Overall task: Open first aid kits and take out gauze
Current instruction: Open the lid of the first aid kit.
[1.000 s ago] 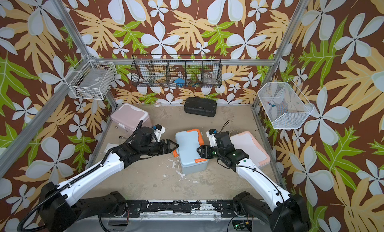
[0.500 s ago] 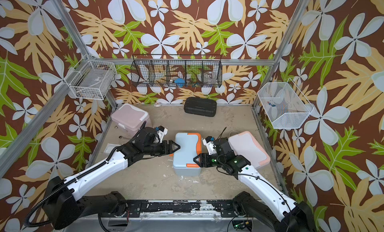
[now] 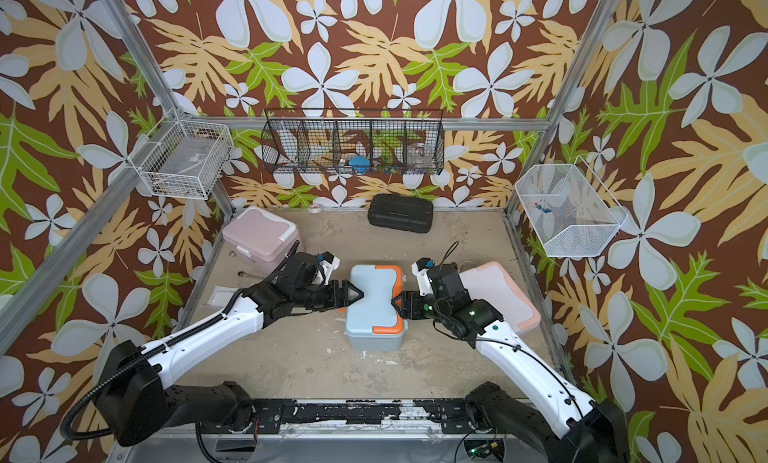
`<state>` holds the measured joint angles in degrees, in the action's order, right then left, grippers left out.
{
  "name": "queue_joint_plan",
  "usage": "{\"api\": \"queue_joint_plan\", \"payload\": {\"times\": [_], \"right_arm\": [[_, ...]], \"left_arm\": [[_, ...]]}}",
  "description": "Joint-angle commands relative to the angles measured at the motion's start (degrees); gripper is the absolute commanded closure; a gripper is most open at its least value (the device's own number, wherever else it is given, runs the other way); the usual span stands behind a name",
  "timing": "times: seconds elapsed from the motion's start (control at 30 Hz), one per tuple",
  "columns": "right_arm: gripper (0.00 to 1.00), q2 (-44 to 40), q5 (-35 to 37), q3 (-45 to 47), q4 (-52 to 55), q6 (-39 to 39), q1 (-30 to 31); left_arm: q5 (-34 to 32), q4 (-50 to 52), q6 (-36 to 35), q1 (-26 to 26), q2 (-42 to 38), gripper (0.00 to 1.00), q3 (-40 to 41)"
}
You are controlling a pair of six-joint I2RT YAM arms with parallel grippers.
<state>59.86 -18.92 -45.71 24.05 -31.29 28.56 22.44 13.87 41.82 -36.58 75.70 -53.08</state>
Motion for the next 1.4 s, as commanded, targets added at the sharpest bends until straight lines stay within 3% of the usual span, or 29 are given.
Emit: {"api": "queue_joint_plan", "payload": {"times": [0.0,0.5,0.77,0.87,1.03,1.37], "right_arm": [[0.29,1.5,-3.4,-0.5,-2.0,1.1,0.0],[0.28,3.3,-13.1,2.7,-9.5,-2.8,0.8],[0.27,5.8,-13.8,1.8,-13.3,-5.1,2.2],[0.25,6.2,-11.0,-0.4,-11.4,-4.7,2.4],[0.15,2.8,0.2,-4.5,-5.0,-2.8,2.3],[0.07,-4.9,7.0,-5.6,-2.7,-3.7,0.0]], "left_arm": [[1.3,-1.5,-0.6,0.0,0.7,0.19,-0.9],[6.7,-6.7,2.7,0.0,-0.6,0.19,-0.5],[9.0,-8.6,4.7,1.2,-3.3,0.18,0.2],[9.8,-9.0,5.6,1.5,-4.2,0.18,0.1],[10.8,-9.0,6.4,1.5,-4.3,0.18,-2.7],[11.4,-10.3,8.1,-1.1,0.3,0.18,-10.4]]}}
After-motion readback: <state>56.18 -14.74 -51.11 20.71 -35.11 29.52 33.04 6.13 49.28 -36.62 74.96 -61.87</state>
